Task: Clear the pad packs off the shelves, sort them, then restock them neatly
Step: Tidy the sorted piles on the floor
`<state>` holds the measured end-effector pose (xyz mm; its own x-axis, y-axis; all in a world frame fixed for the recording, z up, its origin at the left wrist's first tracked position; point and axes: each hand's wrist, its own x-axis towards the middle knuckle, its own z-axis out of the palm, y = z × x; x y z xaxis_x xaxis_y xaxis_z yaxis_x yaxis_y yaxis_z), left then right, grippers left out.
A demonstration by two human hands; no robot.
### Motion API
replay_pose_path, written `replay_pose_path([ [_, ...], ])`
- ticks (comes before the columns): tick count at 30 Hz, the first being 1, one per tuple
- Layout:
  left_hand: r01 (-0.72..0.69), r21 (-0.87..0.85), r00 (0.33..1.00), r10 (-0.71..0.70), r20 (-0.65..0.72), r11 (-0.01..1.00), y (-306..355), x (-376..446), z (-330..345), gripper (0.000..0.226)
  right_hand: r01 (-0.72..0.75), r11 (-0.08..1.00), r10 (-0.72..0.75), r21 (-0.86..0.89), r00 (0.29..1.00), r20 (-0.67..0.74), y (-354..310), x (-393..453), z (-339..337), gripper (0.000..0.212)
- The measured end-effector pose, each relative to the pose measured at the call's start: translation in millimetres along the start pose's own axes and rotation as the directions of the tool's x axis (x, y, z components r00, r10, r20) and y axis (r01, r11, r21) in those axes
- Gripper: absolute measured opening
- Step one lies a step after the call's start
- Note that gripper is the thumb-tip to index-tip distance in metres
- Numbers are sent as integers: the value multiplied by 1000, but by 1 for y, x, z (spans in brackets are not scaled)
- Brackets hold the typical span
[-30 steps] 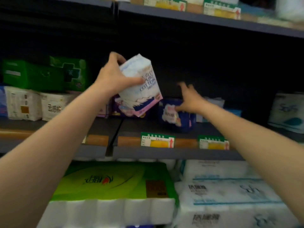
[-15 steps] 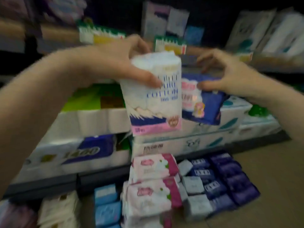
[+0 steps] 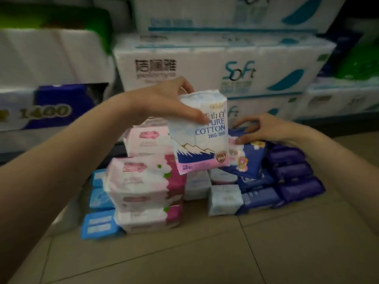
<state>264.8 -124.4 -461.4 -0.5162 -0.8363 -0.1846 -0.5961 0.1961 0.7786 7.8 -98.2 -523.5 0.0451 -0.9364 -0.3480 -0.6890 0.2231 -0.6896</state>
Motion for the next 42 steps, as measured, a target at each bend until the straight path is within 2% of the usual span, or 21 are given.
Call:
replay_pose_path([
  [2, -57, 46, 998, 55, 44, 997, 23, 16, 31, 59, -100, 994, 101, -40, 995, 14, 46, -18, -14, 38],
  [5, -156, 128, 979, 137, 148, 979, 39, 37, 89, 60, -200, 946, 220, -254, 974, 51, 119, -39, -20, 42],
  [9, -168, 298, 953, 78, 292, 940, 11, 55, 159, 64, -177, 888, 280, -426, 940, 194, 191, -52, 11, 47],
  [12, -88, 432, 946, -59, 317, 898, -22, 59, 185, 70, 14, 857, 129, -515, 962, 241, 222, -55, 51, 44],
  [13, -66, 453, 944, -92, 318, 889, -31, 59, 189, 71, 132, 808, -3, -573, 975, 221, 231, -56, 67, 43],
  [15, -25, 449, 942, -130, 310, 893, -46, 58, 191, 71, 319, 601, -284, -733, 942, 177, 253, -59, 96, 56],
  [17, 4, 424, 946, -141, 292, 906, -54, 58, 191, 72, 311, 417, -363, -854, 918, 157, 269, -60, 111, 65],
  [19, 9, 438, 941, -155, 299, 899, -56, 58, 190, 74, 304, 363, -405, -881, 903, 145, 274, -61, 112, 56],
  [20, 10, 445, 937, -165, 309, 895, -55, 58, 189, 73, 298, 395, -397, -869, 908, 131, 273, -59, 108, 52],
  [21, 6, 453, 932, -169, 320, 892, -55, 58, 189, 71, 287, 483, -360, -827, 926, 111, 270, -55, 102, 49],
  [23, -24, 485, 919, -172, 354, 874, -52, 58, 186, 69, 247, 730, -293, -638, 955, 35, 249, -50, 88, 44],
  [24, -49, 510, 912, -170, 373, 858, -50, 57, 185, 70, 206, 877, -226, -434, 974, 6, 231, -48, 82, 48],
  [25, -79, 536, 905, -165, 392, 840, -47, 56, 182, 71, 172, 963, -177, -208, 984, -5, 213, -46, 79, 55],
  [26, -112, 561, 898, -158, 410, 820, -44, 54, 180, 71, 158, 986, -158, -47, 987, 9, 195, -44, 77, 64],
  [27, -145, 589, 890, -155, 429, 795, -41, 53, 178, 72, 170, 985, -170, 3, 984, 45, 177, -41, 77, 74],
  [28, -179, 622, 883, -155, 443, 762, -37, 50, 176, 74, 213, 974, -205, -73, 974, 101, 164, -37, 80, 81],
  [30, -239, 721, 879, -170, 445, 650, -34, 43, 173, 80, 312, 905, -259, -290, 944, 205, 147, -25, 93, 82],
  [33, -276, 823, 891, -189, 413, 496, -44, 34, 172, 83, 332, 718, -187, -612, 939, 290, 151, -3, 124, 73],
  [35, -281, 843, 894, -194, 404, 459, -56, 28, 172, 82, 322, 600, -184, -733, 947, 265, 158, 5, 142, 65],
  [38, -329, 853, 887, -177, 426, 404, -73, 19, 179, 88, 277, 520, -216, -808, 958, 190, 160, 12, 149, 63],
  [42, -354, 886, 911, -102, 399, 300, -89, 16, 195, 90, 287, 429, -266, -857, 946, 184, 162, 16, 140, 64],
])
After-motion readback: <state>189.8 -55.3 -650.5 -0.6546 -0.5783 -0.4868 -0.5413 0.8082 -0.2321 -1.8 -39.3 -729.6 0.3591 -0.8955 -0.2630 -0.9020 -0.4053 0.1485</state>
